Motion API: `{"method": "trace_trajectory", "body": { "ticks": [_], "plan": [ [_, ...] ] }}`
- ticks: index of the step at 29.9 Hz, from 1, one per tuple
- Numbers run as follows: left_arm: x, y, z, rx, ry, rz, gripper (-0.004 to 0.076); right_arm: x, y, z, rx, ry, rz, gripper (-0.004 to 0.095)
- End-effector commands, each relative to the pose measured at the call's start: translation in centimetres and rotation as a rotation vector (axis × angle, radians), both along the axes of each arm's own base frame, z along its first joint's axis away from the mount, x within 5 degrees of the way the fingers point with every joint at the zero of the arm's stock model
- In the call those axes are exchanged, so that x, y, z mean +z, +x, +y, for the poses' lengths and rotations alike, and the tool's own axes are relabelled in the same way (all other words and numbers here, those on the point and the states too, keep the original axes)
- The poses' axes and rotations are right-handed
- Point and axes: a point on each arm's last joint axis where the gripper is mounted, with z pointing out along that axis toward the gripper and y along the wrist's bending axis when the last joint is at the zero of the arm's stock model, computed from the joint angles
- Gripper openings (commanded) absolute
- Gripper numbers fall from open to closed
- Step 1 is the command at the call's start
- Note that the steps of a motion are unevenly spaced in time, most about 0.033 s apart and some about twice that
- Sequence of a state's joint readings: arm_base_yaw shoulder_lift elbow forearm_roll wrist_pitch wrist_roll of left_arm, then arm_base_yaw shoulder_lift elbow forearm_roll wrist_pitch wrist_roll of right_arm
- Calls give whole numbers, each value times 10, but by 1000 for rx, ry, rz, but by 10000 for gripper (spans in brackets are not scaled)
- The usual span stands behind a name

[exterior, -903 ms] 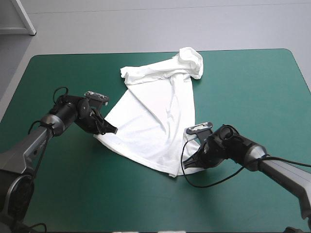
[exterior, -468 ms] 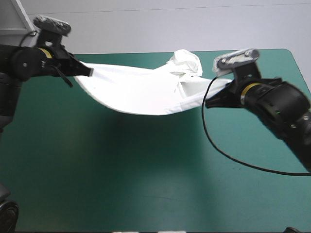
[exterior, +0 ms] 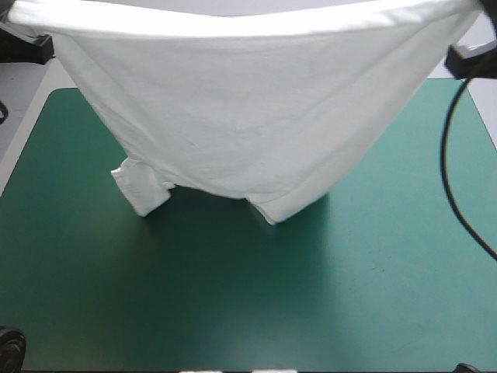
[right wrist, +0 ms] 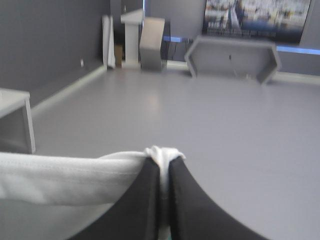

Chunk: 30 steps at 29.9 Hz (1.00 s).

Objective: Fold the cloth

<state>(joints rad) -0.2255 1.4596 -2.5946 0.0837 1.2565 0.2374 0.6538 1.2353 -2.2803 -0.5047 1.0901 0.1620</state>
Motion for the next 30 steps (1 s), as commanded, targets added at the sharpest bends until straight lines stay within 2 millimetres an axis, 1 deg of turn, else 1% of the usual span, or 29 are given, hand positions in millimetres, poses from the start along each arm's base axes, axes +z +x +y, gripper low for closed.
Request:
{"method": "trace_trajectory", "body": {
  "ticks": [1, 5, 6, 10, 12, 15, 18, 19, 20, 24, 27, 28, 30],
  "plan": [
    [24, -28, 10, 44, -15, -206, -8, 34, -32, -22, -15, 38, -298, -19],
    [42, -54, 15, 40, -46, -384, -8, 51, -50, -30, -11, 53, -472, -19],
    [45, -58, 16, 38, -52, -410, -8, 54, -53, -31, -3, 55, -504, -19],
    [52, -82, 21, 34, -68, -491, -8, 58, -64, -31, 55, 52, -556, -18],
    [53, -89, 23, 36, -64, -503, -8, 58, -68, -31, 86, 55, -555, -19],
    [52, -90, 23, 37, -59, -494, -8, 58, -68, -29, 118, 66, -545, -19],
    [47, -67, 16, 17, -52, -437, -8, 54, -48, -14, 127, 39, -503, -19],
    [44, -55, 13, 10, -47, -409, -8, 51, -35, -4, 125, 17, -477, -19],
    [41, -41, 8, -2, -44, -380, -8, 49, -25, 1, 104, -8, -465, -19],
    [21, 27, -8, -16, -21, -283, -8, 34, 33, 39, 54, -80, -380, -19],
    [8, 65, -19, -33, -20, -242, -8, 25, 70, 64, 14, -100, -383, -19],
    [6, 73, -21, -39, -23, -243, -8, 22, 82, 72, -1, -107, -401, -19],
    [5, 85, -25, -51, -36, -280, -8, 22, 94, 82, -15, -105, -457, -19]
  ]
}}
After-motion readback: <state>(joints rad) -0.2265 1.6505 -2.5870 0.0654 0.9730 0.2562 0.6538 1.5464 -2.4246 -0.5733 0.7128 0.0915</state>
